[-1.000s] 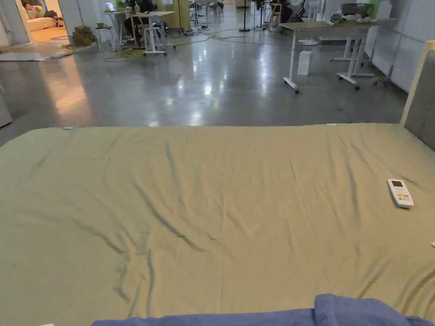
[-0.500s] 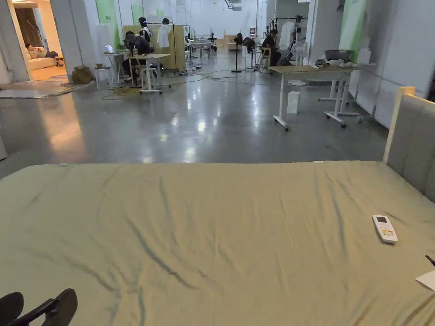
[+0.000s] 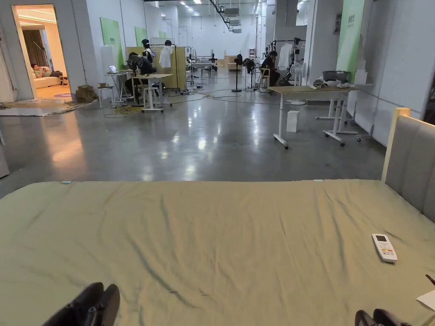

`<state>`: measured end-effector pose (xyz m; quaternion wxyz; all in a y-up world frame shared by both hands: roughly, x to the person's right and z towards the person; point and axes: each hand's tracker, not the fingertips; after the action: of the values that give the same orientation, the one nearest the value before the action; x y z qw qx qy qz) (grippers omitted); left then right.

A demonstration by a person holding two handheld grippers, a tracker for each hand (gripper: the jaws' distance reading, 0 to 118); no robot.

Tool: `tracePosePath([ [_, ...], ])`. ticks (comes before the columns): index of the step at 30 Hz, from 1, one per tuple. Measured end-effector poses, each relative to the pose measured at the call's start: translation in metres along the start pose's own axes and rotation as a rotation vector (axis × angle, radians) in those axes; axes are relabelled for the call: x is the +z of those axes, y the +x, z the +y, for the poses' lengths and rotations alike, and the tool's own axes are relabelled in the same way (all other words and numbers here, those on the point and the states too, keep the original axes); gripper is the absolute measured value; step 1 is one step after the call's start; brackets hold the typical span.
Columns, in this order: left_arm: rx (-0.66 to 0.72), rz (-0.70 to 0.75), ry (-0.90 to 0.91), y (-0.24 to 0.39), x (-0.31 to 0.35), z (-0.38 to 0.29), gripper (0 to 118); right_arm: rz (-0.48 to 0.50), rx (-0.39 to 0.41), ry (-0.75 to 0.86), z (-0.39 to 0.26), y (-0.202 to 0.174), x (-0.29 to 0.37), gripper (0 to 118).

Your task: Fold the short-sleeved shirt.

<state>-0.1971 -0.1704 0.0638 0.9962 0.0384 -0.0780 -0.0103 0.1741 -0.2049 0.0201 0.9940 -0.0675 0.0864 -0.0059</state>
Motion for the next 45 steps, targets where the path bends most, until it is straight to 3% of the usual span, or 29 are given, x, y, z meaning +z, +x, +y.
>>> tracePosePath([
  [3, -0.006, 0.001, -0.085, 0.008, -0.004, -0.005, 3, 0.007, 0.014, 0.002, -0.007, -0.016, 0.004, 2],
  [8, 0.018, -0.013, -0.121, 0.010, -0.002, -0.012, 0, -0.002, 0.156, 0.062, 0.000, -0.030, 0.012, 0],
  [19, 0.002, -0.010, -0.171, 0.001, -0.003, -0.020, 0, 0.006, 0.094, 0.030, -0.001, -0.027, 0.010, 0],
  [22, 0.100, -0.065, -0.206, -0.014, -0.004, -0.026, 0, 0.023, 0.090, 0.012, -0.006, -0.028, 0.009, 0],
  [27, 0.234, -0.033, -0.256, -0.058, -0.006, -0.043, 1, 0.031, 0.077, -0.024, -0.015, -0.023, 0.010, 0],
  [29, 0.314, -0.063, -0.281, -0.085, -0.006, -0.055, 13, 0.037, 0.068, -0.041, -0.021, -0.019, 0.012, 0],
  [30, 0.344, -0.056, -0.299, -0.093, -0.007, -0.059, 13, 0.043, 0.061, -0.053, -0.024, -0.017, 0.013, 0],
  [34, 0.467, 0.036, -0.412, -0.138, -0.019, -0.095, 112, 0.031, 0.044, -0.125, -0.036, -0.012, 0.011, 0],
  [41, 0.703, 0.066, -0.610, -0.205, -0.051, -0.197, 115, 0.014, -0.050, -0.242, -0.057, -0.004, 0.007, 0],
  [45, 0.836, -0.093, -0.742, -0.220, -0.077, -0.254, 113, -0.008, -0.053, -0.286, -0.064, -0.006, 0.006, 0],
])
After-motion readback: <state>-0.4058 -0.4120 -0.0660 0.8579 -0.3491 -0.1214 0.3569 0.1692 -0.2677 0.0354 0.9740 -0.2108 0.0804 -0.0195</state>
